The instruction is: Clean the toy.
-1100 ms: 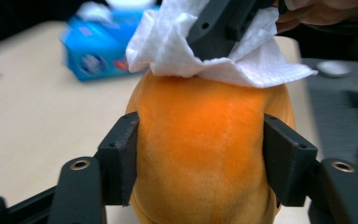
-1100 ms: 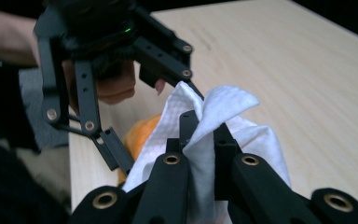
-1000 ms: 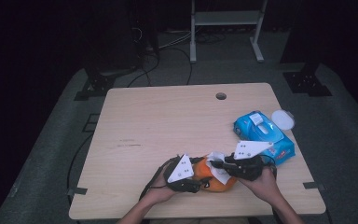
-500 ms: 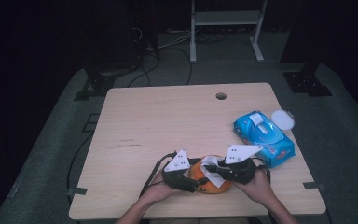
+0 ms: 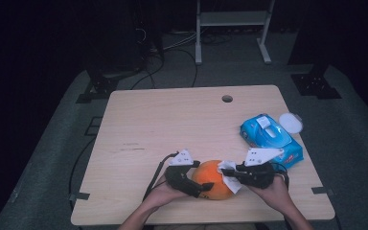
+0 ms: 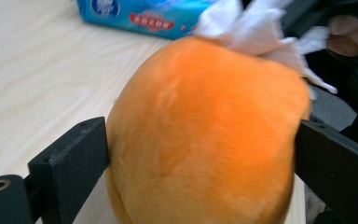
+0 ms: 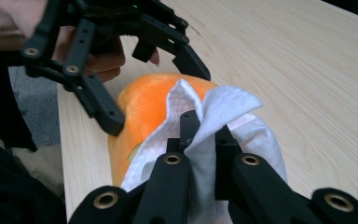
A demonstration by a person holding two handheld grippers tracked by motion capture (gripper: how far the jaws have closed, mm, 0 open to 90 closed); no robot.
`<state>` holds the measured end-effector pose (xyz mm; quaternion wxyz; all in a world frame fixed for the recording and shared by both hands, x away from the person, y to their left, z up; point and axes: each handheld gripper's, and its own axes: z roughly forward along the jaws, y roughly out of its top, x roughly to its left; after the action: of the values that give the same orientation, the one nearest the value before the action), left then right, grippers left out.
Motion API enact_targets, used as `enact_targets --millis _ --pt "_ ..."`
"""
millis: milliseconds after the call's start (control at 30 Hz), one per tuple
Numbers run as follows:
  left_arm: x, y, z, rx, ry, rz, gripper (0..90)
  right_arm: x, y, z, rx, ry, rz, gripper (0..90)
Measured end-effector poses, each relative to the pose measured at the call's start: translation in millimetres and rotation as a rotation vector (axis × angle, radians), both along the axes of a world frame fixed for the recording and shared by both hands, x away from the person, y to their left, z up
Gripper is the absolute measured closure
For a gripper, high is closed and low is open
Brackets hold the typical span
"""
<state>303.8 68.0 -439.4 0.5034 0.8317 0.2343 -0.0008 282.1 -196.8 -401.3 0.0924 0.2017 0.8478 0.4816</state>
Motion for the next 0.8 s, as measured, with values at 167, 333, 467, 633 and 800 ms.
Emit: enact_targets --millis 167,333,467,633,800 --pt "-1.8 2.4 3.5 -0.020 -0.082 -0.025 32.1 -1.6 4.0 3.1 -0.009 -0.021 -0.010 86.4" --pt "-2.6 6.6 12.7 -0.016 -0.284 -0.038 39.8 0.6 3.3 13.9 0.021 -0.047 -0.030 86.4" --pt "-0.7 10.4 8.2 -0.003 -0.340 -0.052 39.2 3.4 7.8 12.2 0.026 -0.048 -0.028 86.4" --pt "6.8 13.4 2.7 -0.017 -0.195 -0.026 12.3 3.3 15.0 5.4 -0.010 -0.038 -0.018 86.4" --pt "9.9 17.1 1.7 -0.021 -0.166 -0.022 28.6 2.0 23.1 7.1 0.018 -0.043 -0.019 86.4"
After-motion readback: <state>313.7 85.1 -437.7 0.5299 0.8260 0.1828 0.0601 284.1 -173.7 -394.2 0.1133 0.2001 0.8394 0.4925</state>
